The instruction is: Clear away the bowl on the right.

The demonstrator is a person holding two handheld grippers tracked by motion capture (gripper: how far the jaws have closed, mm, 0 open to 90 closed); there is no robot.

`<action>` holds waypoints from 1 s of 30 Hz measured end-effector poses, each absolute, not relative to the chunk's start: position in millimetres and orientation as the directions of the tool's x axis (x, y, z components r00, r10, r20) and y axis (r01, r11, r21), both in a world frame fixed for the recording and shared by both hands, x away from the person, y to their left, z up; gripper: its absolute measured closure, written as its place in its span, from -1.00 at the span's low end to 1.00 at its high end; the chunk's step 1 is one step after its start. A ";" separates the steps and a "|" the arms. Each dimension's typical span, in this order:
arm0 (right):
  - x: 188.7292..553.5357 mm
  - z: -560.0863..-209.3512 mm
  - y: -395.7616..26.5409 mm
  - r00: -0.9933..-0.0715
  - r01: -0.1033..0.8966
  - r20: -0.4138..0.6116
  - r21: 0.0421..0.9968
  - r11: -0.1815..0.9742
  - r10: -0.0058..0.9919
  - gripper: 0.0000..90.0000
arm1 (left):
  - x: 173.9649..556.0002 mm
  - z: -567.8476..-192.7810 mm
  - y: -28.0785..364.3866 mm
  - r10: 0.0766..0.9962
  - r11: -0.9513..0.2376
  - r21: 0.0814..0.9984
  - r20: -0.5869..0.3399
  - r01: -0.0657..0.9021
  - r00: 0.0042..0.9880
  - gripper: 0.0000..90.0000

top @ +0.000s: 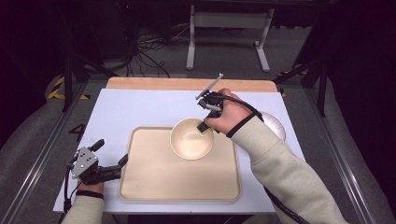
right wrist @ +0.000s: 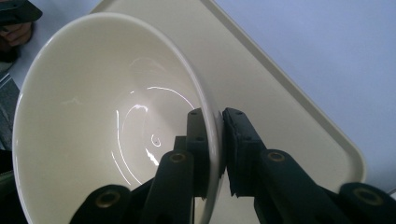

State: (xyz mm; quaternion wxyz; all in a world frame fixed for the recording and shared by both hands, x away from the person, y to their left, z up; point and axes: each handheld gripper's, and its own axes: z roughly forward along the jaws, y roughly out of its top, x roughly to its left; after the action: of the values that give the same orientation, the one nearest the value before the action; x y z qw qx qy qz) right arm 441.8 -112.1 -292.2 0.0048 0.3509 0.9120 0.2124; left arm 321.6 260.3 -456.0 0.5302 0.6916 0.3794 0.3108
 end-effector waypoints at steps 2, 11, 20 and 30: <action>440.4 -292.6 -108.4 -0.757 0.636 0.147 0.392 0.665 0.637 0.81 | 321.6 -456.2 260.4 0.856 -0.144 0.970 0.023 0.195 0.516 -1.00; 441.1 -297.0 -97.2 -0.784 0.612 0.198 0.405 0.679 0.589 0.80 | 321.6 -456.1 260.8 0.858 -0.142 0.970 0.022 0.196 0.514 -1.00; 443.4 -311.0 -87.1 -0.783 0.618 0.223 0.385 0.685 0.581 0.79 | 321.6 -456.0 261.5 0.858 -0.139 0.971 0.019 0.196 0.514 -1.00; 447.2 -334.3 -78.6 -0.776 0.628 0.231 0.356 0.692 0.586 0.79 | 321.7 -456.0 261.8 0.857 -0.140 0.971 0.020 0.195 0.515 -1.00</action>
State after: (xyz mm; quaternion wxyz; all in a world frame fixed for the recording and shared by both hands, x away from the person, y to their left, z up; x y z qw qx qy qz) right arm 447.2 -78.6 -334.3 -0.0498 0.3306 0.9184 0.2116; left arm 321.7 261.8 -456.0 0.5330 0.6880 0.3822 0.3107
